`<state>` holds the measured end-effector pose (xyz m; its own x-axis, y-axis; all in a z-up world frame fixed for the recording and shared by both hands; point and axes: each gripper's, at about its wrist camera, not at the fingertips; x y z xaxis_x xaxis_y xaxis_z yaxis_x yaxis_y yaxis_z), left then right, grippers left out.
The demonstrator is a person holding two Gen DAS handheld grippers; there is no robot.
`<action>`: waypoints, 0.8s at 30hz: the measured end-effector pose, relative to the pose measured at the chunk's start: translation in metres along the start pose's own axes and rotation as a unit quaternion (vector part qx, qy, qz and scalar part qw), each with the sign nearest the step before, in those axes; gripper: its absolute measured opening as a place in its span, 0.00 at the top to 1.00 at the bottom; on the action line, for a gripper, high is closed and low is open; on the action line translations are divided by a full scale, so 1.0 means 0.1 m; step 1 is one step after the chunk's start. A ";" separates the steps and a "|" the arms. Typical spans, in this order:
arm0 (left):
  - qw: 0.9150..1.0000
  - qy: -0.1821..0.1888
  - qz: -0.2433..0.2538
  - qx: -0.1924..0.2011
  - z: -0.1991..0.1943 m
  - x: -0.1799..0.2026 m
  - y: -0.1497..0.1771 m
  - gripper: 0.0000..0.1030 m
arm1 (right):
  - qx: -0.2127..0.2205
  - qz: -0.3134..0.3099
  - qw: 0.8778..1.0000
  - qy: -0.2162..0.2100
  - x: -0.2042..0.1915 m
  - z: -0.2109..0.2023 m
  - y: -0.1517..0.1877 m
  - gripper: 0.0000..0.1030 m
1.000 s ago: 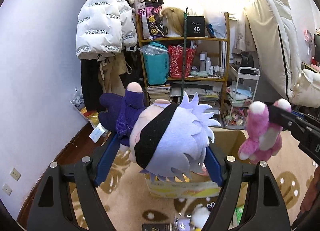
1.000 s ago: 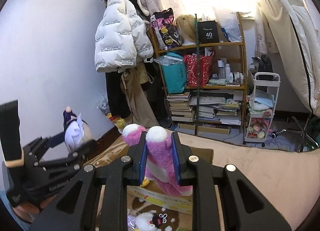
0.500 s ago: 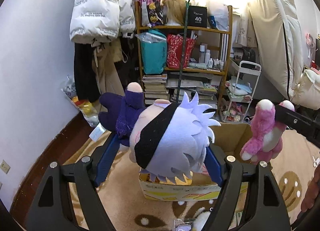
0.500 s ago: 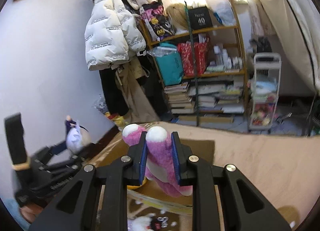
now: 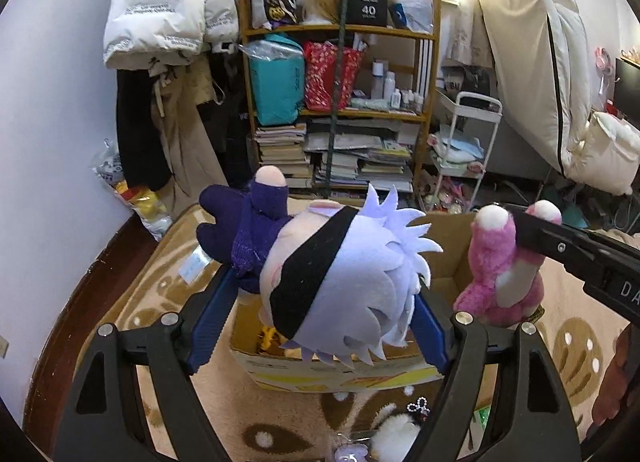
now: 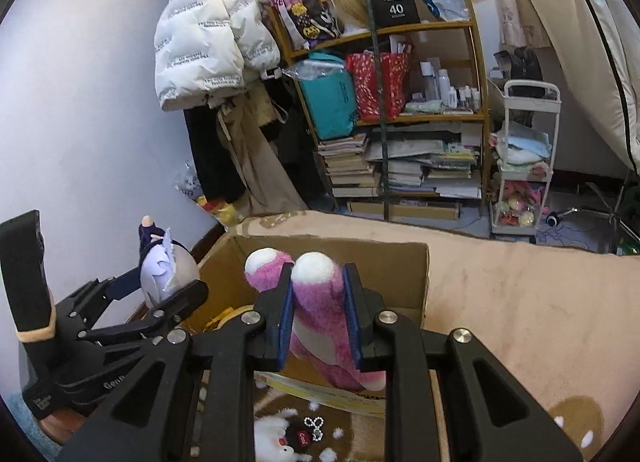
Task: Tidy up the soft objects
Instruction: 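Carry the doll and pink plush over the box and release both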
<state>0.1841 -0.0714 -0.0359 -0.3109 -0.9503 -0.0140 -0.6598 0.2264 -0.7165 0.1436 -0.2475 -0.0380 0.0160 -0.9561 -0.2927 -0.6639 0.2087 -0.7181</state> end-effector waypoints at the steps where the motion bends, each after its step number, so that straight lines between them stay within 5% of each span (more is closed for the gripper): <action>1: 1.000 0.001 0.001 -0.003 0.02 0.01 0.01 0.21 | -0.002 0.002 1.000 -0.002 0.01 0.00 0.00 0.76; 11: 1.000 0.006 0.006 -0.024 0.11 0.05 0.03 0.08 | -0.032 -0.008 0.999 0.025 0.02 0.11 0.07 0.74; 18: 0.999 -0.001 0.002 -0.033 0.12 0.00 0.04 0.08 | -0.036 -0.016 0.999 0.032 0.01 0.11 0.08 0.73; 24: 0.999 -0.018 0.005 -0.042 0.11 0.00 0.11 0.08 | -0.027 -0.014 0.998 0.046 0.00 0.03 0.10 0.53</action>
<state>0.1844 -0.0709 -0.0513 -0.2943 -0.9545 -0.0478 -0.7127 0.2525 -0.6545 0.1389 -0.2452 -0.0474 -0.0324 -0.9767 -0.2122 -0.7036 0.1731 -0.6892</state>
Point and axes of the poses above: each gripper's, at about its wrist camera, not at the fingertips, and z roughly the way its jaws point, x to its right, y to its underside, and after that the axes turned 6 degrees about -x, right-handed
